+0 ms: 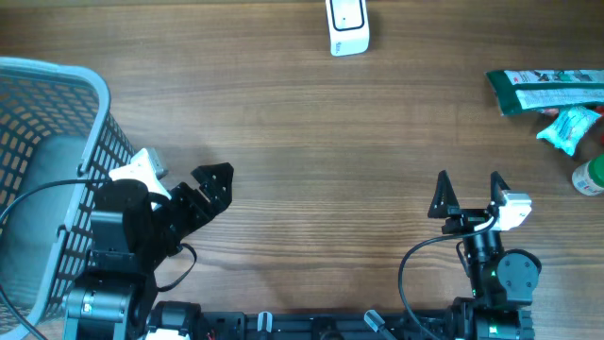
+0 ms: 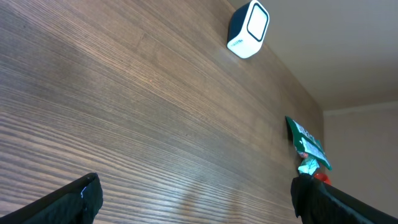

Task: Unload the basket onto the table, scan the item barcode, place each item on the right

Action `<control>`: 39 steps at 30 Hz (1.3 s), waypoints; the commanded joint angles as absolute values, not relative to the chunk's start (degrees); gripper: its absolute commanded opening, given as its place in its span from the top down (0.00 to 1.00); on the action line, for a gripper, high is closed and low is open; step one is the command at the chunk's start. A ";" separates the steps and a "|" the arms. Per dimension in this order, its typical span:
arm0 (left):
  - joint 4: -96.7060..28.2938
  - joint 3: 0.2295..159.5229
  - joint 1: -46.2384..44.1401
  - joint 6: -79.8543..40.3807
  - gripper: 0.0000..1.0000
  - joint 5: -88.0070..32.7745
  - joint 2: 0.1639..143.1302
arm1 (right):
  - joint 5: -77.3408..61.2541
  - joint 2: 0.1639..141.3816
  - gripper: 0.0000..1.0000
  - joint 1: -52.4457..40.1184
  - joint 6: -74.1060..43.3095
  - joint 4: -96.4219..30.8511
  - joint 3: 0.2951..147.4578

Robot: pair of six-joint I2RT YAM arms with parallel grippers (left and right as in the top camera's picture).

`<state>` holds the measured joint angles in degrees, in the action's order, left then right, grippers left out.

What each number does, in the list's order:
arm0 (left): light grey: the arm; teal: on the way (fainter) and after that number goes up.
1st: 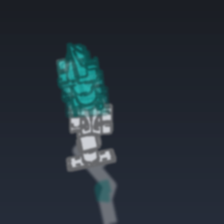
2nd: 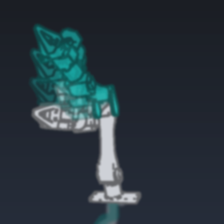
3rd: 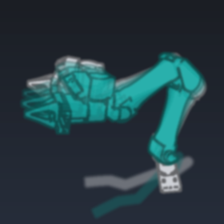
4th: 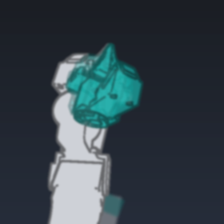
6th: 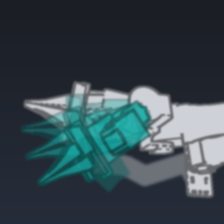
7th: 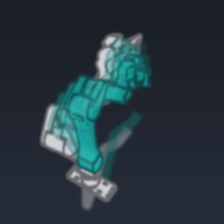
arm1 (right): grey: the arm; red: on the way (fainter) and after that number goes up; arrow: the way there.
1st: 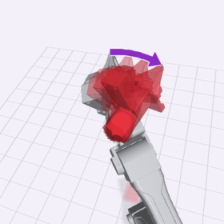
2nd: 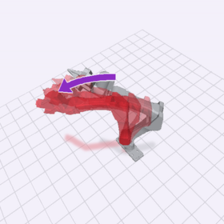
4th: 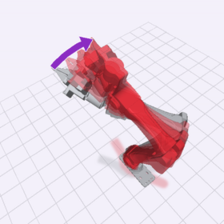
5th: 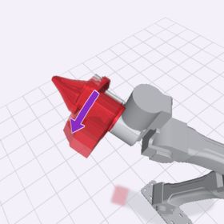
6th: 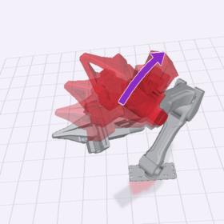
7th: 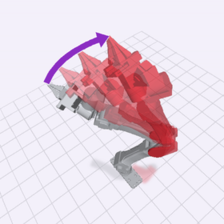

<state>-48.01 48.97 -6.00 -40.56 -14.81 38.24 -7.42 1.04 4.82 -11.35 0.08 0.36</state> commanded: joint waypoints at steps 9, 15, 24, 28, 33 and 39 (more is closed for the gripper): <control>-51.03 47.59 -7.46 -37.26 0.00 -6.35 35.33 | -6.39 0.27 0.00 5.13 -12.10 0.34 0.30; -31.88 30.63 -6.87 -23.14 0.00 -7.90 15.42 | -6.39 0.27 0.00 5.10 -12.10 0.34 0.30; -6.57 9.41 -5.23 -3.25 0.00 -11.55 1.56 | -6.39 0.27 0.00 5.13 -12.12 0.34 0.30; -5.10 3.79 -4.64 -3.16 0.00 -5.78 0.23 | -6.39 0.27 0.00 5.13 -12.10 0.34 0.30; -4.91 0.60 -3.25 -3.16 0.00 -3.27 0.16 | -6.37 0.27 0.00 5.13 -12.10 0.34 0.30; -4.75 0.54 -2.96 -1.69 0.00 -2.46 0.16 | -6.39 0.27 0.00 5.13 -12.10 0.34 0.30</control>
